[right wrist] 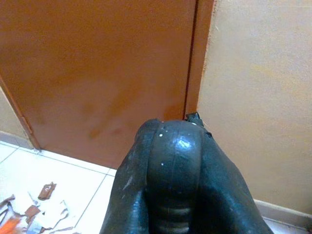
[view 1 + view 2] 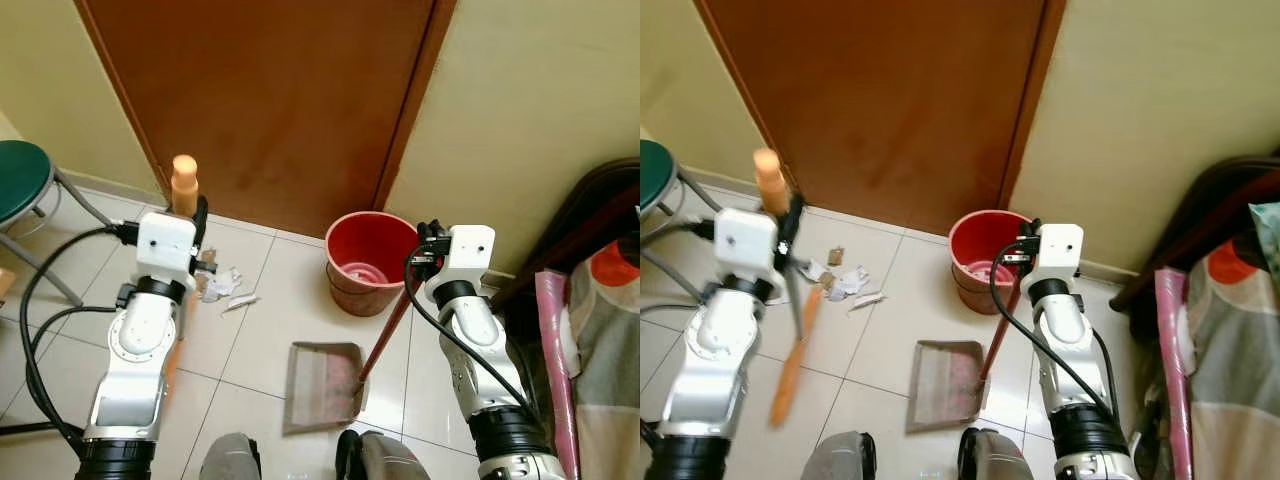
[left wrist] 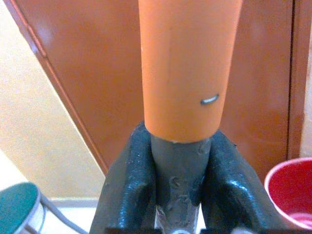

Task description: Sweep floor

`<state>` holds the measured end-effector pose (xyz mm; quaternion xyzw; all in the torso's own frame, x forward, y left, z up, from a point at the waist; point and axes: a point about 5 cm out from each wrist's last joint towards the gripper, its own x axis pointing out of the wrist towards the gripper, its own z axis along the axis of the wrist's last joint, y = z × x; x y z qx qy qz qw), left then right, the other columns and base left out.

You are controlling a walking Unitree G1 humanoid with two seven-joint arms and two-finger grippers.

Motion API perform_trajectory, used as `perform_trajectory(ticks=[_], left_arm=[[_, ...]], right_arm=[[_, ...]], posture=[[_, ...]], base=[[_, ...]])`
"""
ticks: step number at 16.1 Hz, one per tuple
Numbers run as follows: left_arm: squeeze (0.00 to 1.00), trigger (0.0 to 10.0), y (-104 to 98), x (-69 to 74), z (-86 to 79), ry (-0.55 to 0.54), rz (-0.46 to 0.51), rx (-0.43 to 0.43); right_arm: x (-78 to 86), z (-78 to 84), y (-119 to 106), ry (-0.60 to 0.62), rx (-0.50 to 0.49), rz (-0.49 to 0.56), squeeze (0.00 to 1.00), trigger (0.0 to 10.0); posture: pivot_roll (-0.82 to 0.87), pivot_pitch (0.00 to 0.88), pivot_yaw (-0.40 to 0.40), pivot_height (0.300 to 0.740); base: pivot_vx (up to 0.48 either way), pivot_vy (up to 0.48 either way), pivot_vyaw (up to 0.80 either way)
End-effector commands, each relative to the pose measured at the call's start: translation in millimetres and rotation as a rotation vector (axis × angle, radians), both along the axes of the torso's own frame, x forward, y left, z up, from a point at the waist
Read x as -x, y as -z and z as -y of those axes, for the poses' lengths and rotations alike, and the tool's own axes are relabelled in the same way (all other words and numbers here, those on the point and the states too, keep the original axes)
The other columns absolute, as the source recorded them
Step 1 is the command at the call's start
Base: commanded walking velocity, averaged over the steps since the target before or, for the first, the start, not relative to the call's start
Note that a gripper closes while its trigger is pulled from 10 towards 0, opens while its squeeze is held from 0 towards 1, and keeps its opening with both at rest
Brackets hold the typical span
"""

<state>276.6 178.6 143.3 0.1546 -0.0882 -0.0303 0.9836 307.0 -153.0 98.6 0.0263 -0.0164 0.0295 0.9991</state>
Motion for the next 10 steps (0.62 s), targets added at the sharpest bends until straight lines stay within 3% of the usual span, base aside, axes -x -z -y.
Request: perform_trajectory(ticks=[1,6,10], left_arm=[[0.0,10.0,-4.3,2.8,-2.8,-0.009,0.032,-0.023],[0.0,10.0,16.9,8.7,-8.4,-0.035,-0.045,-0.017],[0.0,10.0,21.2,10.5,-13.1,-0.054,-0.061,-0.011]], right_arm=[[1.6,2.0,1.4,0.01,-0.015,0.0,0.0,10.0],[11.6,8.9,9.3,0.038,-0.007,-0.018,0.0,10.0],[16.6,15.1,12.0,0.071,-0.009,-0.031,0.0,10.0]], posture=[[0.06,0.064,-0.046,0.74],[0.05,0.052,-0.036,0.74],[0.05,0.036,-0.038,0.74]], base=[[0.0,0.33,-0.64],[0.0,0.34,-0.1],[0.0,0.345,0.0]])
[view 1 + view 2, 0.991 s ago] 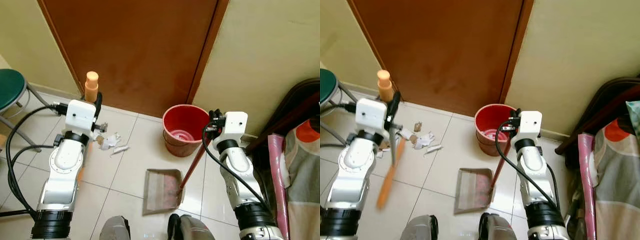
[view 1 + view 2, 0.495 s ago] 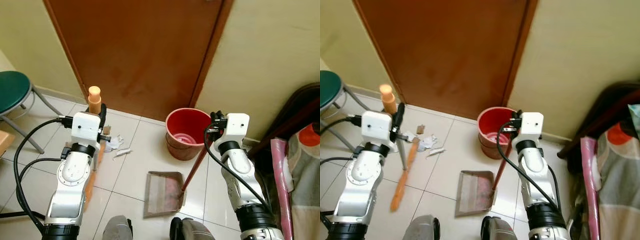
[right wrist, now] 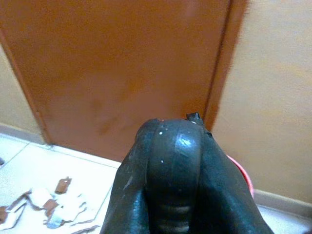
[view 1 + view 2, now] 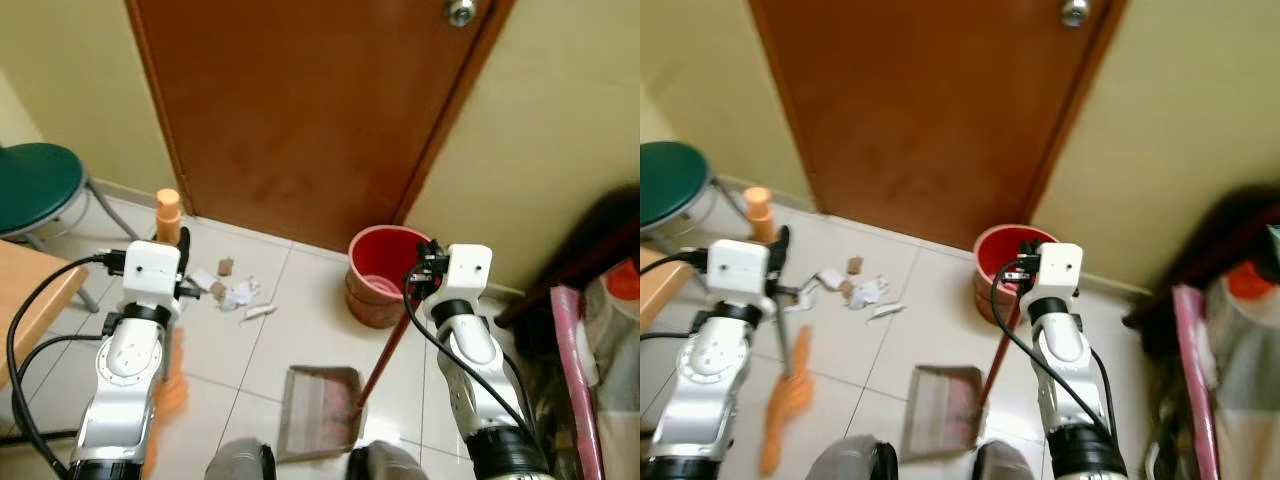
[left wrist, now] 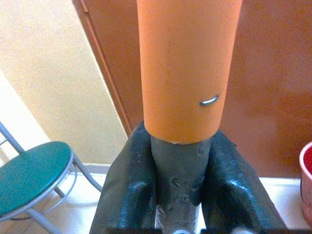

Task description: Sweep floor

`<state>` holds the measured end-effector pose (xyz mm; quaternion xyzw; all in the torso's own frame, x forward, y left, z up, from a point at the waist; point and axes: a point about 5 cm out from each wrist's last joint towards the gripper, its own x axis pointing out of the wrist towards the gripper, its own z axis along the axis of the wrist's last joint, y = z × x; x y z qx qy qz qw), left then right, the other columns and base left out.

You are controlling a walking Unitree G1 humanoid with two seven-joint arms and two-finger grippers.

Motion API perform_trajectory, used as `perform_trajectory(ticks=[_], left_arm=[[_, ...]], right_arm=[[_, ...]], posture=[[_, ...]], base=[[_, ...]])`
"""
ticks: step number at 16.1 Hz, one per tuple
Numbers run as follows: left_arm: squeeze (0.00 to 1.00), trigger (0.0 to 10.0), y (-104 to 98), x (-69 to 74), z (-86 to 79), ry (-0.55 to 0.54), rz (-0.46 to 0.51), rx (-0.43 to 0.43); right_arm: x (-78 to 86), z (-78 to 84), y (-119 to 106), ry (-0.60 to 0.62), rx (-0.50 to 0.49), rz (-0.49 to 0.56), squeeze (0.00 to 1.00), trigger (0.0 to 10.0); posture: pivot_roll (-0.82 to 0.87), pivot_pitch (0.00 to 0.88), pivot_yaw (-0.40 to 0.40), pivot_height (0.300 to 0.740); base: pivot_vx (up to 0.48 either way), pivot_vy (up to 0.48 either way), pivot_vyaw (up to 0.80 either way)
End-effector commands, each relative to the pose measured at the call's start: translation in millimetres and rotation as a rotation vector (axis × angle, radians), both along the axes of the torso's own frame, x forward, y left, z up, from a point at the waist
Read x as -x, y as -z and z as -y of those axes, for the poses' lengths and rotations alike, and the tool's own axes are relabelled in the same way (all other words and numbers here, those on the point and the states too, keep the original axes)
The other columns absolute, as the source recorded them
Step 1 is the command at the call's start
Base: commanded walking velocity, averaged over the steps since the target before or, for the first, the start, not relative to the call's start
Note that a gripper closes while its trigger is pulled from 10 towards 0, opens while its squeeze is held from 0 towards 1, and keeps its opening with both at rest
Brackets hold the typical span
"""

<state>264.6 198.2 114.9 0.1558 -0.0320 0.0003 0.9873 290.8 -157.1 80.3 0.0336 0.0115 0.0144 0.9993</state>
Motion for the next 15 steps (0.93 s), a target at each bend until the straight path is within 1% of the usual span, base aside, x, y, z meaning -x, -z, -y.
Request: perform_trajectory(ticks=[1,4,6,7,10,11,14,15], left_arm=[[0.0,10.0,-9.3,-3.5,8.7,0.038,0.045,-0.011],[0.0,10.0,-15.2,-7.1,11.0,0.049,0.062,-0.01],[0.0,10.0,-13.4,-5.8,12.7,0.055,0.06,-0.007],[0.0,10.0,-10.4,-4.3,14.9,0.061,0.05,-0.005],[0.0,10.0,-6.3,-0.7,21.6,0.068,0.039,0.026],[0.0,10.0,-4.9,1.8,24.4,0.079,0.037,0.023],[0.0,10.0,-6.2,0.2,25.1,0.093,0.042,0.028],[0.0,10.0,-9.3,-1.8,24.2,0.098,0.056,0.028]], right_arm=[[1.1,12.2,-4.8,0.046,0.007,0.02,0.0,10.0],[-1.2,12.1,-8.5,0.05,0.009,0.03,0.0,10.0],[-1.7,11.0,-10.0,0.048,0.01,0.035,0.0,10.0],[-3.0,10.8,-11.6,0.043,0.012,0.04,0.0,10.0],[-5.2,12.4,-13.2,0.053,0.017,0.046,0.0,10.0],[-5.1,12.5,-13.5,0.057,0.019,0.047,0.0,10.0],[-3.0,12.2,-12.7,0.058,0.02,0.045,0.0,10.0],[-3.2,12.2,-12.7,0.055,0.02,0.044,0.0,10.0]], posture=[[0.05,0.039,-0.034,0.74],[0.04,0.064,-0.028,0.74],[0.04,0.064,-0.026,0.74],[0.04,0.067,-0.024,0.74],[0.03,0.068,-0.02,0.74],[0.03,0.068,-0.02,0.74],[0.03,0.071,-0.016,0.74],[0.03,0.071,-0.016,0.74]], base=[[0.0,0.349,-0.45],[0.0,0.347,-0.45],[0.0,0.349,-0.43],[0.0,0.349,0.0],[0.0,0.0,0.0],[0.0,0.0,0.0],[0.0,0.0,0.0],[0.255,0.0,0.0]])
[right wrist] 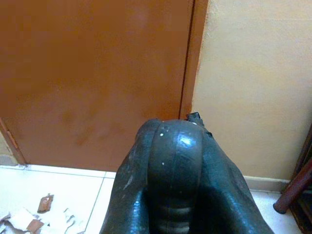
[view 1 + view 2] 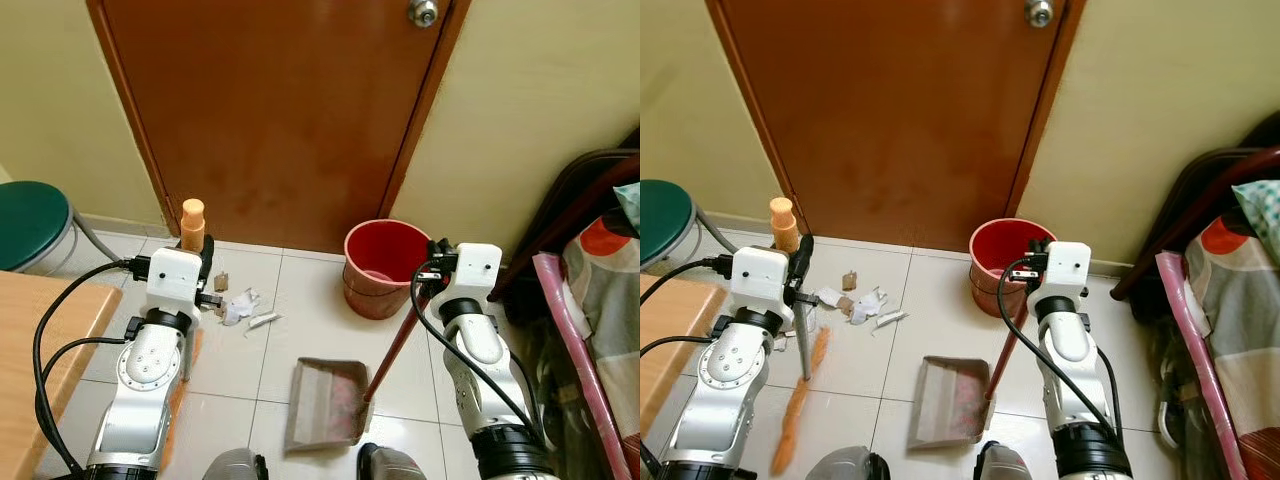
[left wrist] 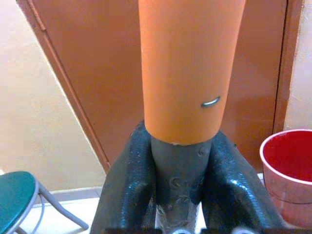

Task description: Sweep floor

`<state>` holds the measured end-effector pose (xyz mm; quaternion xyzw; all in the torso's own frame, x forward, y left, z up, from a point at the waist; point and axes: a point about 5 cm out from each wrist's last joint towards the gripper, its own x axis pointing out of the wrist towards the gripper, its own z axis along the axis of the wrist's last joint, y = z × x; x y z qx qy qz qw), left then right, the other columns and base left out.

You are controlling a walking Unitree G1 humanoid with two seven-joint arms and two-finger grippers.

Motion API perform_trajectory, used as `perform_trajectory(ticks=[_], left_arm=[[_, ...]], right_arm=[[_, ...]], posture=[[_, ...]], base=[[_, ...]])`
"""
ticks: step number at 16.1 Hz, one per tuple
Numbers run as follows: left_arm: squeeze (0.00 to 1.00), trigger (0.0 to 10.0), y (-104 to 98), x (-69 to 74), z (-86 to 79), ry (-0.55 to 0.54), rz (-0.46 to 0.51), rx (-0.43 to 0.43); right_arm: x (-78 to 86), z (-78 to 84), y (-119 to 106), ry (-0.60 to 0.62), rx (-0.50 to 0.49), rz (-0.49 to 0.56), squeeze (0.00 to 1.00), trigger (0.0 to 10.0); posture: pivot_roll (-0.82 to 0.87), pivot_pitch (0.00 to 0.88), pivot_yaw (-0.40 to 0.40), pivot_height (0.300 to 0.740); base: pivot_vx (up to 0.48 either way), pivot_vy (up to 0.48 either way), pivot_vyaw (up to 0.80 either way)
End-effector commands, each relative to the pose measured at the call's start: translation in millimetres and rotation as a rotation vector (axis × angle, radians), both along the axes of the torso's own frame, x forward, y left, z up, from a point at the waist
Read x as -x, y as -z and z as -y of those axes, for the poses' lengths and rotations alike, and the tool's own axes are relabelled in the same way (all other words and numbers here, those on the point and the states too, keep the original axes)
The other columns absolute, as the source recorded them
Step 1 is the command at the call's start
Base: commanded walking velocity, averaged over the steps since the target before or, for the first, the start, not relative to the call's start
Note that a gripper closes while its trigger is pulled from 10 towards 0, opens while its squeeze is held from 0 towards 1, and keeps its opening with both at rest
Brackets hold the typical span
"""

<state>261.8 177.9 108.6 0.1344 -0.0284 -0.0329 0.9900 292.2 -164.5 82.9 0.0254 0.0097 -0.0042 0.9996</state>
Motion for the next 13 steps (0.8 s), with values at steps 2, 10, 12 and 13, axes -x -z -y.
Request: perform_trajectory(ticks=[2,10,12,13], left_arm=[[0.0,10.0,-17.8,-6.4,0.6,0.025,0.082,-0.014],[0.0,10.0,-18.1,-6.9,4.0,0.034,0.08,0.007],[0.0,10.0,-15.7,-6.0,6.2,0.042,0.072,0.012],[0.0,10.0,-15.3,-5.7,7.3,0.045,0.071,0.014]], right_arm=[[-3.0,5.0,-10.5,0.019,0.006,0.04,0.0,10.0],[-5.2,6.5,-11.6,0.023,0.018,0.041,0.0,10.0],[-4.9,6.6,-10.6,0.026,0.022,0.037,0.0,10.0],[-4.7,6.4,-10.2,0.026,0.024,0.036,0.0,10.0]], posture=[[0.03,0.07,-0.018,0.74],[0.03,0.078,-0.021,0.74],[0.02,0.077,-0.019,0.74],[0.02,0.076,-0.02,0.74]], base=[[0.353,0.259,-0.2],[0.368,0.298,-0.54],[0.313,0.362,-0.44],[0.292,0.349,-0.42]])
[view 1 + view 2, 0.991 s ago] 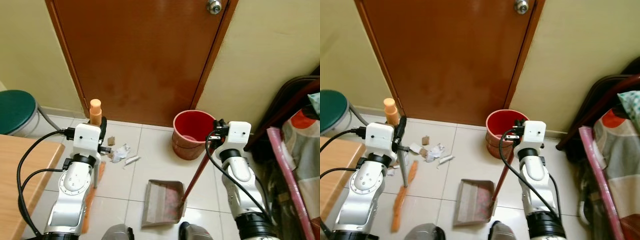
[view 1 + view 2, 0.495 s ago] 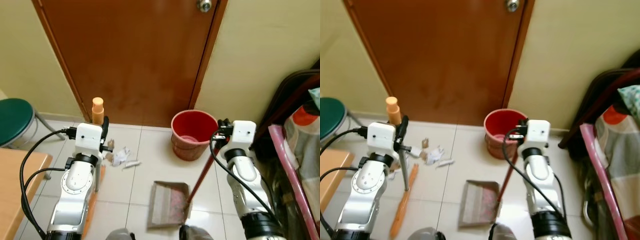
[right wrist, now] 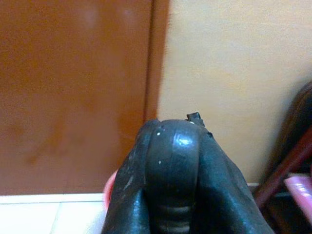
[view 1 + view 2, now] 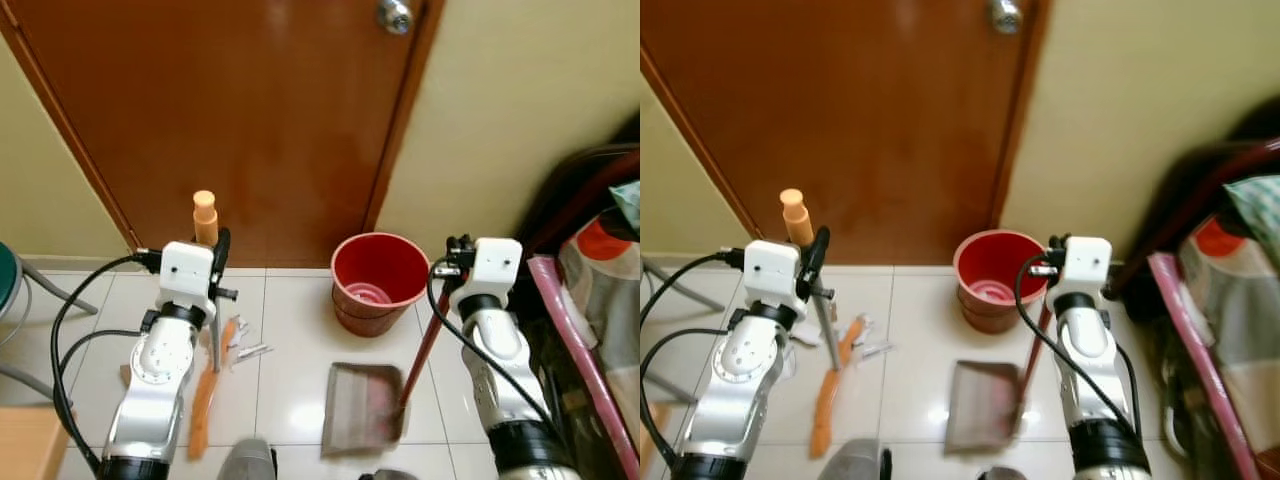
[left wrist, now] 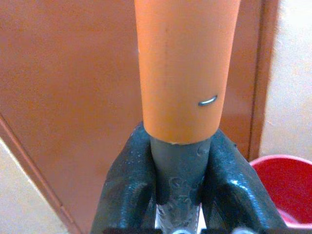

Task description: Sweep floor

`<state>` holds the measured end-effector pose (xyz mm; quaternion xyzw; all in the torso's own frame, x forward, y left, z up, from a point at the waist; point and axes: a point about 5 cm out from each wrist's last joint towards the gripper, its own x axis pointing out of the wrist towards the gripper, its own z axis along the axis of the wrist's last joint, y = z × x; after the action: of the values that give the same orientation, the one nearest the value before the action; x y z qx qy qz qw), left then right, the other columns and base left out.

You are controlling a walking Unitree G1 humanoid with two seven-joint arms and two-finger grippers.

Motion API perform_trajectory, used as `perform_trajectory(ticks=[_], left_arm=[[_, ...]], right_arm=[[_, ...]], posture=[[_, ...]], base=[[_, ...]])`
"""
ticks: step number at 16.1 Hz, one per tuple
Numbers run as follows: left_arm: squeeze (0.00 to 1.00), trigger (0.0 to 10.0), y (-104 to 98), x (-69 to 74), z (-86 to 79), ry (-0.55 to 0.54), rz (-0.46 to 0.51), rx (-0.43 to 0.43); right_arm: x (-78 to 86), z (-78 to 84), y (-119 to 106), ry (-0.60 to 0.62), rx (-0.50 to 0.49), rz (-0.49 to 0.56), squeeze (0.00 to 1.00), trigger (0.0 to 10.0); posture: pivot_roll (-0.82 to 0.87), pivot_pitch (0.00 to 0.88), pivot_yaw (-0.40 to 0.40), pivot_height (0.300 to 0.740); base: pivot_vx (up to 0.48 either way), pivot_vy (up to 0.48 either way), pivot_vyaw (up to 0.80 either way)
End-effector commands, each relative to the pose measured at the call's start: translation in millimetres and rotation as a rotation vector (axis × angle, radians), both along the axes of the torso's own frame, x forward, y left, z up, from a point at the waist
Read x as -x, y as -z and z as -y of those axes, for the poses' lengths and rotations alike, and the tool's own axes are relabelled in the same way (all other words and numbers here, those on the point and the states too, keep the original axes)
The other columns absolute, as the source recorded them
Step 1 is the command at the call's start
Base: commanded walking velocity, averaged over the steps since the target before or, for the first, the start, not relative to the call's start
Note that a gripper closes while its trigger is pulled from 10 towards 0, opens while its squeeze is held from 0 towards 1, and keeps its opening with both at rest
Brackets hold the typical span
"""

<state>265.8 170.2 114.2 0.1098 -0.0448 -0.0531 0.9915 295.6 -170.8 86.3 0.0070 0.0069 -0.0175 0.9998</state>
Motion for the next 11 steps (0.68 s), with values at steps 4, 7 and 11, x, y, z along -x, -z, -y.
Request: perform_trajectory(ticks=[4,7,11], left_arm=[[0.0,10.0,-9.5,-2.6,3.4,0.009,0.043,-0.029],[0.0,10.0,-9.0,-2.7,4.4,0.013,0.04,-0.025],[0.0,10.0,-14.8,-4.3,10.9,0.047,0.055,-0.039]], right_arm=[[-1.4,0.7,-6.9,-0.004,-0.005,0.031,0.0,10.0],[-1.0,0.3,-6.5,-0.003,0.0,0.03,0.0,10.0],[-1.0,-0.6,-6.6,-0.007,0.0,0.028,0.0,10.0]], posture=[[0.02,0.077,-0.022,0.74],[0.02,0.079,-0.021,0.74],[0.02,0.087,-0.015,0.74]], base=[[0.06,0.0,0.0],[0.0,0.0,0.0],[0.0,0.0,0.0]])
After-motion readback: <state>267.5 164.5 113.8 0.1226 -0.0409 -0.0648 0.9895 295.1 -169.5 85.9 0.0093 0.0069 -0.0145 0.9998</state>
